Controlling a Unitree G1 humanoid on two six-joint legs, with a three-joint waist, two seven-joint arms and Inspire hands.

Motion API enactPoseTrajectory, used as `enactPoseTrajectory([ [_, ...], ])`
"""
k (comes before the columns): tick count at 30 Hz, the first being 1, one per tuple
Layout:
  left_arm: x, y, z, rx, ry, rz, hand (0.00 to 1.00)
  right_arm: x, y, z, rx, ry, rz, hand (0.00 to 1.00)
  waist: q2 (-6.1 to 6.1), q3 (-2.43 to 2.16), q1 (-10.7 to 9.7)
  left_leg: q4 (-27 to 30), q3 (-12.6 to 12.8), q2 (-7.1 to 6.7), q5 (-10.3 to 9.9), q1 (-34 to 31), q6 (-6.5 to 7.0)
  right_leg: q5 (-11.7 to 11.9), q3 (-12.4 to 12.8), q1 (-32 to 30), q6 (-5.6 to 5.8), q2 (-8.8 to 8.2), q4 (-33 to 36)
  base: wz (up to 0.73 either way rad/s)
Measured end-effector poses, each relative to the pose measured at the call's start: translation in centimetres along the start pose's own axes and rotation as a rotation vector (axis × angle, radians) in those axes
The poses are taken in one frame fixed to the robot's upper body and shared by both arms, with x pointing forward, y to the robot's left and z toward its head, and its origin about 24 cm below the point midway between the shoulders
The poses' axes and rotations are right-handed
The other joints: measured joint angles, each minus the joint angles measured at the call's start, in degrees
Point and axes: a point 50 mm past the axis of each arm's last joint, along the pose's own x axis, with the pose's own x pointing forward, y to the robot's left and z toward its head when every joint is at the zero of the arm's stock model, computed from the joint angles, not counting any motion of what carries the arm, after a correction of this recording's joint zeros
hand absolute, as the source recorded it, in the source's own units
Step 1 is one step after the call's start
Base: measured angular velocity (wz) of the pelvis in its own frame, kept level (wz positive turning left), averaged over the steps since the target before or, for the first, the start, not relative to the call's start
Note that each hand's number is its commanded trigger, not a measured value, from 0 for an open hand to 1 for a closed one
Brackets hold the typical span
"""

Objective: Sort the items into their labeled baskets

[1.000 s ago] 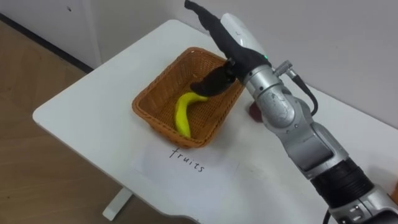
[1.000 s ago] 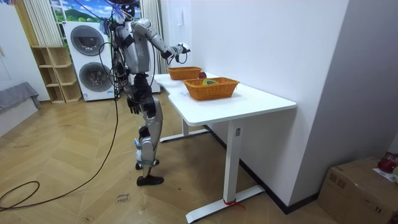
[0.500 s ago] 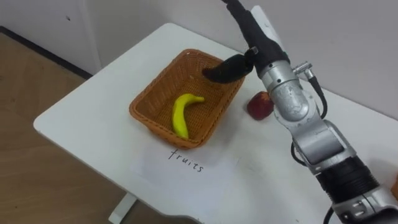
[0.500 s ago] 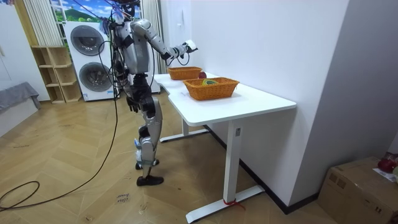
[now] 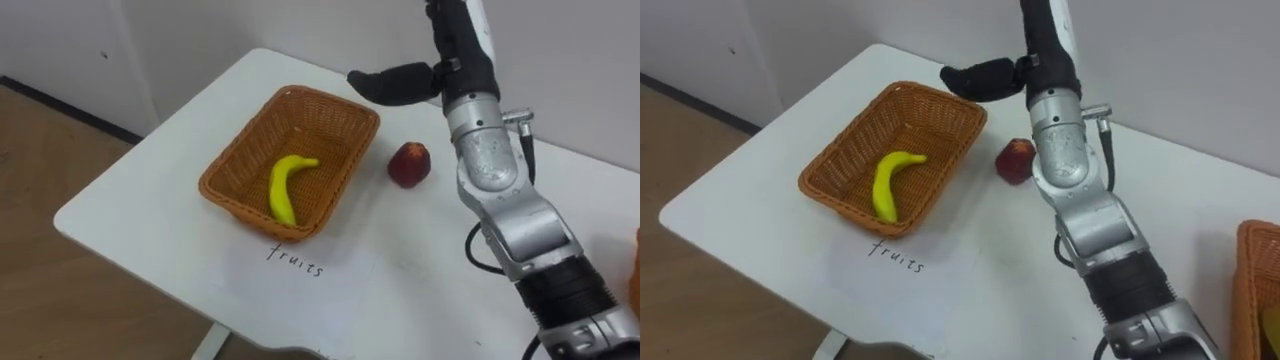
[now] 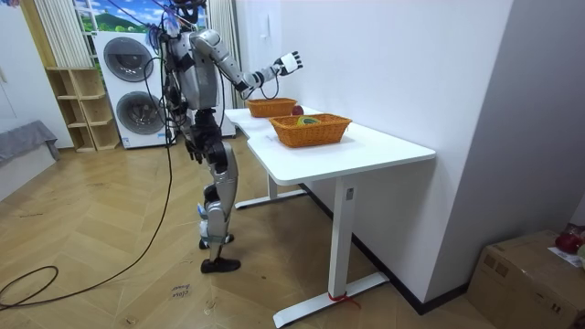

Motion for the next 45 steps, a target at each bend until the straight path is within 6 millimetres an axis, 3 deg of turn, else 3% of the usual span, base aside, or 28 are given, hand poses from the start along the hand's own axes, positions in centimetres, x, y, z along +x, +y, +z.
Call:
enactPoseTrajectory([
  [7,-0.4,-0.7,-0.9,0.000,0.022,-0.007,0.00,-1.4,-0.8,-2.4,0.051,0.095,-0.058,0.00,0.11,-0.04,-2.2,-0.1,-0.2,0.00,0.1,-0.1,0.05,0.0,0.0,-0.1,0.00,-0.02,0.0,0.00],
  [13,-0.5,-0.8,-0.9,-0.003,0.022,-0.009,0.00,-2.3,-0.8,-4.3,0.071,0.180,-0.063,0.00,0.39,-0.05,-2.5,-0.2,-0.1,0.00,0.1,-0.2,0.05,0.0,0.0,-0.2,0.00,-0.03,0.0,0.00],
  [21,-0.5,-1.0,-0.8,0.002,0.018,-0.019,0.00,-2.4,-0.8,-4.6,0.073,0.194,-0.064,0.00,1.19,-0.61,-2.7,-0.1,-0.2,-0.12,0.1,-1.0,0.15,0.0,-0.8,-1.0,0.01,-0.22,0.0,0.00],
  [34,-0.5,-1.2,-0.5,0.001,0.011,-0.028,0.00,-3.0,-0.7,-6.7,0.045,0.282,-0.053,0.00,1.72,-0.36,-2.7,-0.3,0.0,-0.08,0.3,-2.1,0.15,0.0,-0.6,-2.4,0.01,-0.22,0.0,0.00],
  [45,-0.6,-1.3,-0.3,0.007,0.004,-0.029,0.00,-3.1,-0.4,-6.8,0.046,0.287,-0.035,0.00,1.77,-0.32,-2.4,-0.4,0.8,0.07,0.3,-2.5,0.15,0.0,0.0,-3.5,0.01,-0.20,0.0,-0.03],
])
